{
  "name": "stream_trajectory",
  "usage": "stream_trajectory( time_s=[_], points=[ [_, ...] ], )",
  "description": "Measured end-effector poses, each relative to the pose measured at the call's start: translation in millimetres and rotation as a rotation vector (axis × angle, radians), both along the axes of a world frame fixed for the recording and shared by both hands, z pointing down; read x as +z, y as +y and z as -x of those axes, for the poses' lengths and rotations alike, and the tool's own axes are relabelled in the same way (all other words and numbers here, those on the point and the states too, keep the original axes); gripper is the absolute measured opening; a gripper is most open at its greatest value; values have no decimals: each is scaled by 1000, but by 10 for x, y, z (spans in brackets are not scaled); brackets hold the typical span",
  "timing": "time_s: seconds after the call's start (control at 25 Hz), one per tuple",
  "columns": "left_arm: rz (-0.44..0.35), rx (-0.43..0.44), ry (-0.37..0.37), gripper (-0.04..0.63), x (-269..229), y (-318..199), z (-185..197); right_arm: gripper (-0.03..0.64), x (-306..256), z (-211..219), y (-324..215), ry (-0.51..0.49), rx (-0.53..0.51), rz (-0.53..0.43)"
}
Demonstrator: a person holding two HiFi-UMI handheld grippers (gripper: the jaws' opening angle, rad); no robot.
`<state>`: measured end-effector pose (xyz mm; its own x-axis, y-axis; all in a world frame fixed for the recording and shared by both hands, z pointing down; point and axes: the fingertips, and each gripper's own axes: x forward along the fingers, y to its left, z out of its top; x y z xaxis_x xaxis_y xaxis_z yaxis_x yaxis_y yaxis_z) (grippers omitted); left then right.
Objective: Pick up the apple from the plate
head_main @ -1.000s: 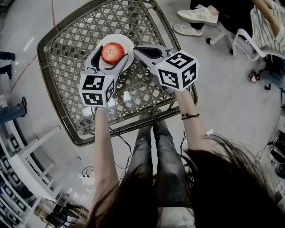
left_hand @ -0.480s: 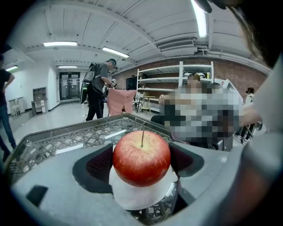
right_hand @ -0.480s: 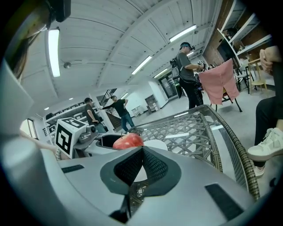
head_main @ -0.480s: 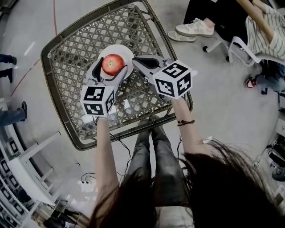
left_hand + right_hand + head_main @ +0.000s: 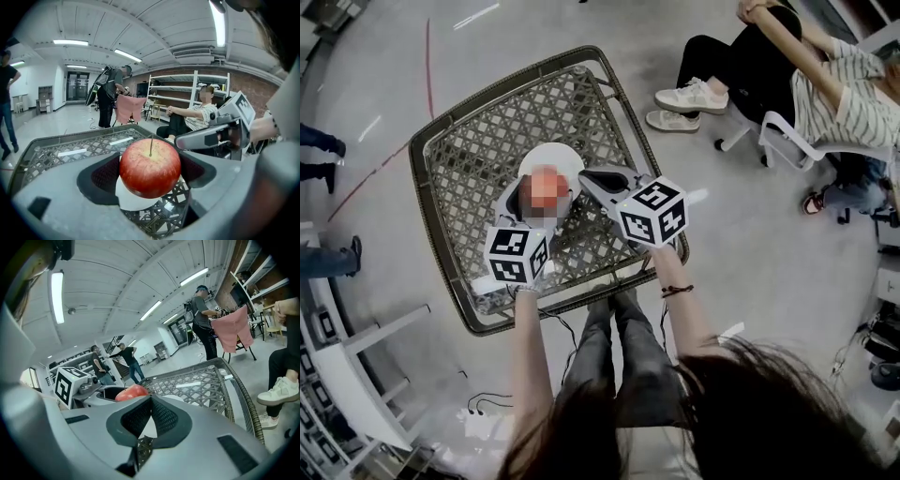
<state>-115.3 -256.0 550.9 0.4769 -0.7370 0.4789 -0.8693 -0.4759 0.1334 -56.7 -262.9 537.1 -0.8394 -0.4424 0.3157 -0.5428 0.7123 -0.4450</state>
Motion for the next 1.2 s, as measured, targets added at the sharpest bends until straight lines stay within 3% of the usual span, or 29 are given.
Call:
stream_trajectory(
  time_s=[0.6,1.2],
  points=[
    [4,-15,53,400,-495,356,-52,9,-515,3,252,-28,-24,-15],
    [-46,1,99,400,-1083,613,-110,9,-1040,28,493,-76,-39,-55]
  ],
)
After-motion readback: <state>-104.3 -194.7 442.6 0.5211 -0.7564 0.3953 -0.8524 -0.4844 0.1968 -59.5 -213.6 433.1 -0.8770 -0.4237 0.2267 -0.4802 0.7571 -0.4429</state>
